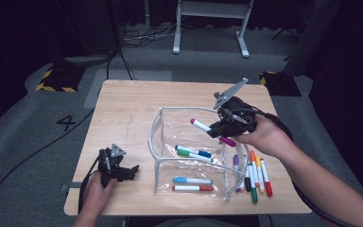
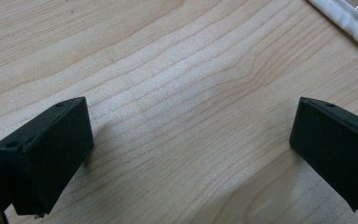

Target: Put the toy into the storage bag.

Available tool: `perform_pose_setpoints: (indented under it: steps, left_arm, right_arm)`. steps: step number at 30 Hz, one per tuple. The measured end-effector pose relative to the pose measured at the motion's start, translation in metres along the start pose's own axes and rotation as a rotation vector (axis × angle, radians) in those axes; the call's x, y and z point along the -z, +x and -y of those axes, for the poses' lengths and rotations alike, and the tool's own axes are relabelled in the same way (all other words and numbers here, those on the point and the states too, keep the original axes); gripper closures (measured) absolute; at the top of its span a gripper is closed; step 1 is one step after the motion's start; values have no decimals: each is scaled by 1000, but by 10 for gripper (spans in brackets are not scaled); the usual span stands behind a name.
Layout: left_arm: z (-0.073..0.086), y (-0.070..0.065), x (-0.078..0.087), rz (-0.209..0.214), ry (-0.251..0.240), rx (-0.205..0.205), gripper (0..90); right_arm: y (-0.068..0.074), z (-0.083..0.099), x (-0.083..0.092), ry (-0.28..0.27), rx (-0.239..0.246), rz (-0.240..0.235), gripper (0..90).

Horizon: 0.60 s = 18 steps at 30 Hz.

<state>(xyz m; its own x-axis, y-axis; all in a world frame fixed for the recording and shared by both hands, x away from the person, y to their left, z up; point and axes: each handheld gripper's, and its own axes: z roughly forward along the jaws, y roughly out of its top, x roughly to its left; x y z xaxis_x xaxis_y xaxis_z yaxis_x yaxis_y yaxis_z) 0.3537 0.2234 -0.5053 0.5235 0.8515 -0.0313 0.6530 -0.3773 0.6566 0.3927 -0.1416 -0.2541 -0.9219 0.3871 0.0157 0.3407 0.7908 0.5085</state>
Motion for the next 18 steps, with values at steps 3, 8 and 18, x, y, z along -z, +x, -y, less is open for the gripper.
perform_pose_setpoints:
  steps: [3, 8, 18]
  left_arm:
    - [0, 0, 0, 0, 0, 0, 0]
    - [0, 0, 0, 0, 0, 0, 0]
    - [0, 0, 0, 0, 0, 0, 0]
  right_arm:
    - [3, -2, -12, 19, 17, -28, 762]
    - [6, -5, -33, 70, 33, -47, 762]
    - [5, -4, -71, 147, 39, -91, 763]
